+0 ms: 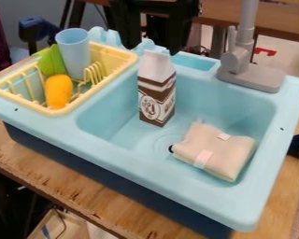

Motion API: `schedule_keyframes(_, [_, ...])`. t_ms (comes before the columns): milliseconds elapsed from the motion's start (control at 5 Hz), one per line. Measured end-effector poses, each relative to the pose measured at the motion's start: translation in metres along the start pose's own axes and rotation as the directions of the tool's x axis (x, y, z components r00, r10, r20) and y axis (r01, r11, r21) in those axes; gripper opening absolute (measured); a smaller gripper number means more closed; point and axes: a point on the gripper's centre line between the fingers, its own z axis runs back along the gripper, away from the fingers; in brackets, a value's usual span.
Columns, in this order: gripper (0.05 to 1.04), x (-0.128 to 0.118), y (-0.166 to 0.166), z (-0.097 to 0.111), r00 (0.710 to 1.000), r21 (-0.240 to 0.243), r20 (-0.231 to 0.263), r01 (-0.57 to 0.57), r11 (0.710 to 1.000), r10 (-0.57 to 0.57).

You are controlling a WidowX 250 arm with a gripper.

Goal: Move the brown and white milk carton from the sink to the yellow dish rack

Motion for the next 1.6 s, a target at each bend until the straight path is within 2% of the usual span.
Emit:
schedule_keyframes(200, [1.001,0.0,0.001,-0.01,0.999,0.003,-0.033,-0.002,1.0,0.003])
schedule_keyframes(400, [1.001,0.006,0.001,-0.012,0.998,0.003,-0.035,0.043,0.999,-0.043])
schedule_keyframes(600, [1.001,0.012,0.01,-0.004,0.999,0.016,-0.008,0.042,0.999,-0.042])
schedule_keyframes(1000, [1.001,0.03,0.023,-0.013,0.996,0.066,-0.024,0.091,0.994,-0.089])
schedule_keyframes(1200, [1.001,0.036,0.021,-0.02,0.992,0.052,-0.016,0.122,0.991,-0.121])
schedule_keyframes(1400, [1.001,0.04,0.026,-0.02,0.993,0.029,0.015,0.118,0.993,-0.119])
schedule_keyframes(1600, [1.001,0.043,0.027,-0.028,0.992,0.025,-0.001,0.126,0.992,-0.126])
